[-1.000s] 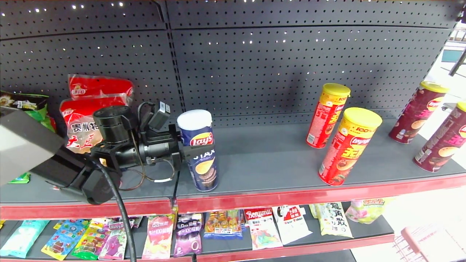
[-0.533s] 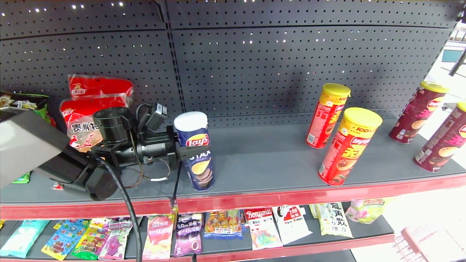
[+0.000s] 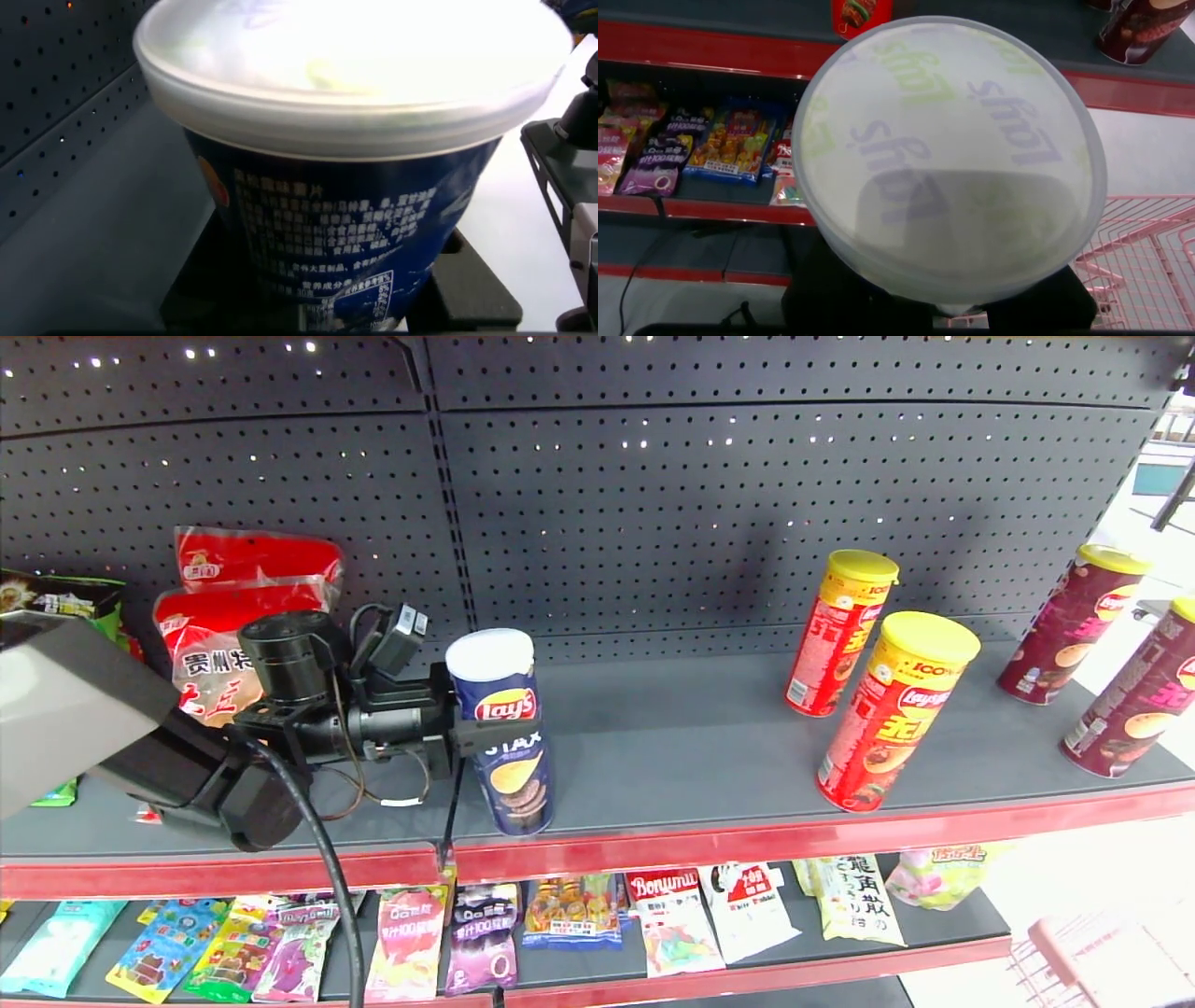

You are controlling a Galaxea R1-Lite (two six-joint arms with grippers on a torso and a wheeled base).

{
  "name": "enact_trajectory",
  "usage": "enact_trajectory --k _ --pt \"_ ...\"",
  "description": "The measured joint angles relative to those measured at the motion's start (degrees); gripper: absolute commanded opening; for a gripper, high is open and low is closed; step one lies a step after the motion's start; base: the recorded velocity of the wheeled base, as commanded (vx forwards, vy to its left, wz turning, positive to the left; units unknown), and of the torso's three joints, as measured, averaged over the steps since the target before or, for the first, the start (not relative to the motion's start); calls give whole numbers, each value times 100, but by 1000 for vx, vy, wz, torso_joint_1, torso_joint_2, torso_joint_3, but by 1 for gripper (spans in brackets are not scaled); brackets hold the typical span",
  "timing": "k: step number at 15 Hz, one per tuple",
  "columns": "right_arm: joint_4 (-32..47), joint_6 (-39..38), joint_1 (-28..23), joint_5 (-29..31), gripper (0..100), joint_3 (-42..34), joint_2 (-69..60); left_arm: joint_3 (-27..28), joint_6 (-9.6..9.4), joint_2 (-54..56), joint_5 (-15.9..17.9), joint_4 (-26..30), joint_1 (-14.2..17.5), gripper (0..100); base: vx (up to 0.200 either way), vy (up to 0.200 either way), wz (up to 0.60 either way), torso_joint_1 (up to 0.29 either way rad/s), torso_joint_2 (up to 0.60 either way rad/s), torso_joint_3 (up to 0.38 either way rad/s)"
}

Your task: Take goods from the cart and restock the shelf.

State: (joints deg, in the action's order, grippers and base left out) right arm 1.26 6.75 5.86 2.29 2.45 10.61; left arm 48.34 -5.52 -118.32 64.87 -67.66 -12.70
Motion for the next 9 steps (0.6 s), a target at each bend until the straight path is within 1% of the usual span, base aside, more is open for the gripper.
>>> enact_trajectory --k 4,8,9 --pt "0 0 6 0 0 0 37 -121 -16 -59 2 -154 2 0 0 0 0 0 0 0" --pt "-2 0 11 -2 0 -6 48 -129 9 -87 0 -156 -11 0 0 0 0 0 0 0" --pt "-2 -2 11 -2 0 -6 48 -115 0 -102 -2 -156 -13 100 0 0 0 0 0 0"
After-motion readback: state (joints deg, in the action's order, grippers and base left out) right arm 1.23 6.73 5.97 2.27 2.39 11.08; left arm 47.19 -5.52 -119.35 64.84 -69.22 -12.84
